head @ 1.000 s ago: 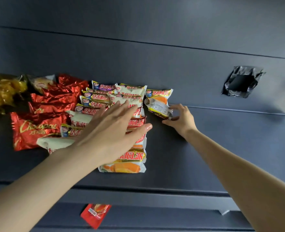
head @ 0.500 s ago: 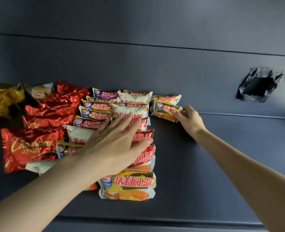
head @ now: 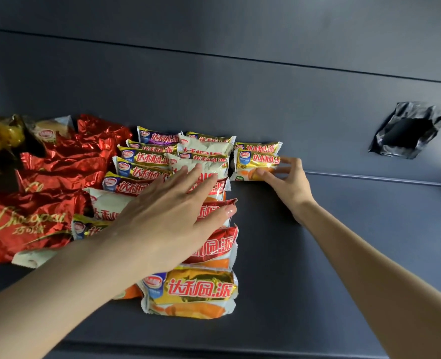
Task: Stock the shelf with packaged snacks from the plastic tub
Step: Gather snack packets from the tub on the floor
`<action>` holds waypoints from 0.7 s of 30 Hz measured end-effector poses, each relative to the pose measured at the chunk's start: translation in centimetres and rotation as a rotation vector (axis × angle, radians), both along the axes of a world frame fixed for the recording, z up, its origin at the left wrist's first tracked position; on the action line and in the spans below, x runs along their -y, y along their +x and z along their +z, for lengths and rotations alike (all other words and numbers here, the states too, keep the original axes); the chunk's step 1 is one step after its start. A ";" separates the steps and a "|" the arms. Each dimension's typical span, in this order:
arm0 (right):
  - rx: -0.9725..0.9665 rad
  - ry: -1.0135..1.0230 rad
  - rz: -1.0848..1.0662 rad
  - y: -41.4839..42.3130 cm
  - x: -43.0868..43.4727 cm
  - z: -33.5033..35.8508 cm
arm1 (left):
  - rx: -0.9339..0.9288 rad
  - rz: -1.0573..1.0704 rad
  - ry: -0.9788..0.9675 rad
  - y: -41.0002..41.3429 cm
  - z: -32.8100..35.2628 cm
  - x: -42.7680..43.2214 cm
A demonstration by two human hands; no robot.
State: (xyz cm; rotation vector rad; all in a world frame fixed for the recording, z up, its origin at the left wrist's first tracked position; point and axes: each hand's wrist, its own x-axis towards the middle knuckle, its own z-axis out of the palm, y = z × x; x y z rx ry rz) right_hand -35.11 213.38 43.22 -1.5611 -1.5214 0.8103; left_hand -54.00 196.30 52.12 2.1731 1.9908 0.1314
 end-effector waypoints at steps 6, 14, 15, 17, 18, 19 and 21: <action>0.039 0.045 -0.006 -0.2 0.4 0.2 | 0.047 0.031 -0.009 -0.1 0.8 -0.2; 0.029 0.048 -0.001 0.0 0.6 0.5 | 0.072 0.077 0.048 -0.3 1.8 0.1; 0.033 0.048 0.001 0.0 0.6 0.5 | 0.068 0.078 0.045 -0.2 1.8 0.1; 0.031 0.049 0.003 0.0 0.8 0.6 | 0.055 0.072 0.033 -0.1 1.7 0.2; 0.022 0.048 -0.001 0.0 0.9 0.7 | 0.050 0.068 0.032 0.0 1.6 0.3; 0.007 0.048 -0.014 0.1 1.1 0.7 | 0.046 0.064 0.031 0.0 1.5 0.4; -0.039 0.060 -0.059 0.4 1.9 0.8 | 0.028 0.067 0.017 0.1 1.2 0.6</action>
